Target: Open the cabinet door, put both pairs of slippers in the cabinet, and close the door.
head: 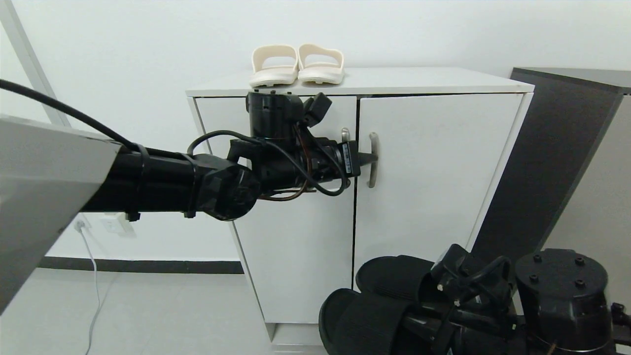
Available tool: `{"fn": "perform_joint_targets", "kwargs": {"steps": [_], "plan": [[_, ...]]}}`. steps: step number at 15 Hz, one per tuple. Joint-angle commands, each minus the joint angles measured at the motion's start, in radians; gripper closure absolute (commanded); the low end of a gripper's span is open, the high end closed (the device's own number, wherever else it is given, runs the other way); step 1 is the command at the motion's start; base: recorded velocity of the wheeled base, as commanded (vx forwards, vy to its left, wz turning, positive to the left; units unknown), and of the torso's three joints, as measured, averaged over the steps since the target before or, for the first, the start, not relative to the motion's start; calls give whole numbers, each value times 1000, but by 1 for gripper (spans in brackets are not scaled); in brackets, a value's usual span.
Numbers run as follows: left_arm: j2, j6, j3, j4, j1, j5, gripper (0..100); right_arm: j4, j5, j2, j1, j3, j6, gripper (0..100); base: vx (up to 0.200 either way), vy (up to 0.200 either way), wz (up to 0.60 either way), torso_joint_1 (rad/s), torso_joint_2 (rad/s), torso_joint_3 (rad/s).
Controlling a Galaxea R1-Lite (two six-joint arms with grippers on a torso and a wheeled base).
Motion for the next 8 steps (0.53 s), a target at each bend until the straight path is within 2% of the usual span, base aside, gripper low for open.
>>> {"fn": "perform_joint_targets", "kwargs": {"steps": [1, 5, 8], "plan": [[-86, 1, 76, -17, -12, 1, 100, -1, -1, -10, 2, 6, -2, 100, 0, 0, 0, 0, 0, 0], [-172, 1, 170, -20, -11, -1, 100, -1, 1, -7, 5, 9, -3, 100, 0, 0, 0, 0, 0, 0], [-172, -1, 168, -38, 25, -1, 100, -1, 1, -7, 5, 11, -14, 100, 0, 0, 0, 0, 0, 0]]}}
